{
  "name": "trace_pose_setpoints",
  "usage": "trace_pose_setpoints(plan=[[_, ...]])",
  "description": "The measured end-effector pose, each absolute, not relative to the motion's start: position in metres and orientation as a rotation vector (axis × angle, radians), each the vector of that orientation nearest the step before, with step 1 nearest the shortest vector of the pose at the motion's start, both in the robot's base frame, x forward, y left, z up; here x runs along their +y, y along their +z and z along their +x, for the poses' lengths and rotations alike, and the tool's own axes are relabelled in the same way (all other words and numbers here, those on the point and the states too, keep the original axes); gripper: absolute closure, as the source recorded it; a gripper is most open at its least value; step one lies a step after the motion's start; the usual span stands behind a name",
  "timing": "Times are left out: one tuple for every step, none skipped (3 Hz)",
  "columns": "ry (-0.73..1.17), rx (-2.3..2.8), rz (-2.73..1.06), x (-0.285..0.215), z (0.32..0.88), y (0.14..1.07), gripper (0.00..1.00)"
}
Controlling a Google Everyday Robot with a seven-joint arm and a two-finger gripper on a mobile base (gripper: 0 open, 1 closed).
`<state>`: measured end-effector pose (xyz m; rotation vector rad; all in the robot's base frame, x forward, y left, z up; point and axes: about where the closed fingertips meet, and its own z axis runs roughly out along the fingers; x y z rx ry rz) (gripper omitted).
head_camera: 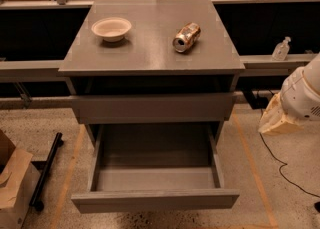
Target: Close middle drawer
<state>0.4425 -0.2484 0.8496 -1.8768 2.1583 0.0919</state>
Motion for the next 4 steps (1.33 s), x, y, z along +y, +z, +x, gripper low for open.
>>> trace_pose_setpoints(plan=[[0.094, 2.154, -1.883, -0.249, 0.442, 0.846, 1.00], [0.118, 2.166, -1.923, -0.246, 0.443, 0.841, 1.00], [0.237, 2.133, -1.952, -0.230, 0.437, 0.811, 1.00], [0.387, 2.074, -1.950, -0.207, 0.427, 0.766, 1.00]])
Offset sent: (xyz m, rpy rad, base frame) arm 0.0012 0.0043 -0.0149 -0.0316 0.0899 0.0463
